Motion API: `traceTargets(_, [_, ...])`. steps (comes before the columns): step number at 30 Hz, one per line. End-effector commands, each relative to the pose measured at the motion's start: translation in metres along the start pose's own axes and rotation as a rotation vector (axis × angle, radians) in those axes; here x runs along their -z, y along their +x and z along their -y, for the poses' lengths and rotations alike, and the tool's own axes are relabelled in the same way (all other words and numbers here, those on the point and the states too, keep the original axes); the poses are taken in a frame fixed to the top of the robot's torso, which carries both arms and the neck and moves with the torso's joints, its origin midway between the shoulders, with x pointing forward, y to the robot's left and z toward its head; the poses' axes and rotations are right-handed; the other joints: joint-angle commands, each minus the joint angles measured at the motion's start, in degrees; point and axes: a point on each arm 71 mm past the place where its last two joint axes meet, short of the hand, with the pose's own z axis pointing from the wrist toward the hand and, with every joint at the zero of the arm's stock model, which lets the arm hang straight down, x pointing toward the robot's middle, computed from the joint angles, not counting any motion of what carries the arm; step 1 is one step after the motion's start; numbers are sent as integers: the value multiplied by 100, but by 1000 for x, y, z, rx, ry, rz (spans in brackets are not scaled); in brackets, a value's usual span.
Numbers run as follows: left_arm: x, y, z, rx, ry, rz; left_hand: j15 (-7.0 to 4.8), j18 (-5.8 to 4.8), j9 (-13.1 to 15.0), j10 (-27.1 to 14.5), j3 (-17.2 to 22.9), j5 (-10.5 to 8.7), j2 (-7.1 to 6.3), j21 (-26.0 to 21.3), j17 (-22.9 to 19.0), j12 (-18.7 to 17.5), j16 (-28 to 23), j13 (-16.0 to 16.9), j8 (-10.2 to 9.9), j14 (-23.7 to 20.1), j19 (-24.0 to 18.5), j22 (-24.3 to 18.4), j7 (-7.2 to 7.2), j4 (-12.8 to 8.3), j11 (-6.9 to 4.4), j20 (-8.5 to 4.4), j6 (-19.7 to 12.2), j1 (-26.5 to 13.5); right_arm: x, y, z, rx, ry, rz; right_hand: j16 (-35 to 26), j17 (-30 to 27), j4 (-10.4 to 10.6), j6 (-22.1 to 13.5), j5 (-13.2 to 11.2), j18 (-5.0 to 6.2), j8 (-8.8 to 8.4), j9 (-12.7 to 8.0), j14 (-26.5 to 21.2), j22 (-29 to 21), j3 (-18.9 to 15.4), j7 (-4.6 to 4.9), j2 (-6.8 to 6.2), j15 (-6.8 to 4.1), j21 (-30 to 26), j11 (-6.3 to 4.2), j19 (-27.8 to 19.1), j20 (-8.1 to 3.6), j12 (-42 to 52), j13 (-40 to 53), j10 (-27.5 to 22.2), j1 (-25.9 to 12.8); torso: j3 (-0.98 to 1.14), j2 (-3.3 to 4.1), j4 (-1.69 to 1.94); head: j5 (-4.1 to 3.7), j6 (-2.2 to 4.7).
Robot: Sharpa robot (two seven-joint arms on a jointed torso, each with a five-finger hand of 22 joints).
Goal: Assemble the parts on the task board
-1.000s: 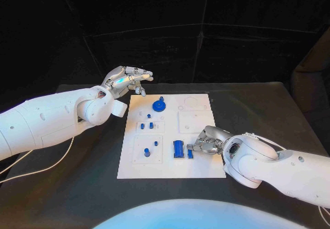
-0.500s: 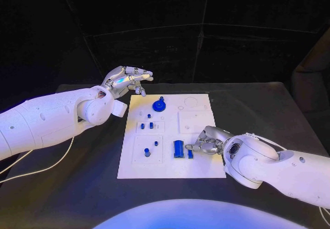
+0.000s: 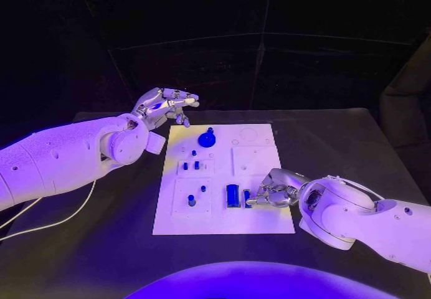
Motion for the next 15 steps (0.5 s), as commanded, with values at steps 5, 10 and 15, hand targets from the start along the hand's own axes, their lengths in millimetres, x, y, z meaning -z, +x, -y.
traceTargets(5, [-1, 2, 1, 7, 7, -7, -2, 116, 9, -39, -20, 12, 29, -25, -6, 19, 22, 8, 28, -25, 2, -8, 11, -8, -5, 12, -30, 8, -1, 3, -1, 24, -29, -54, -23, 173, -42, -51, -29, -40, 9, 8, 354, 570, -5, -3, -4, -19, -21, 22, 163, -18, -14, 7, -13, 68, -3, 10, 18, -8, 0])
traceTargets(10, [-1, 1, 1, 7, 7, -6, -2, 115, 9, -45, -31, 12, 30, -30, -15, 31, 28, 7, 38, -26, 7, -13, 11, -14, -4, 12, -35, 13, -4, 4, -1, 32, -22, -57, -22, 175, -47, -51, -32, -40, 10, 9, 355, 570, -3, -4, 7, -19, -21, 22, 163, -18, -10, 11, -12, 78, -5, 12, 13, 0, -6])
traceTargets(15, [-1, 2, 1, 7, 7, -7, -2, 115, 9, -45, -31, 12, 30, -30, -15, 31, 28, 7, 38, -26, 7, -13, 11, -14, -4, 12, -35, 13, -6, 4, -1, 46, -13, -58, -22, 176, -72, -52, -28, -40, 13, 14, 355, 574, 1, -4, 27, -19, -19, 22, 164, -17, -7, 16, -11, 119, -1, 12, 7, 14, -22])
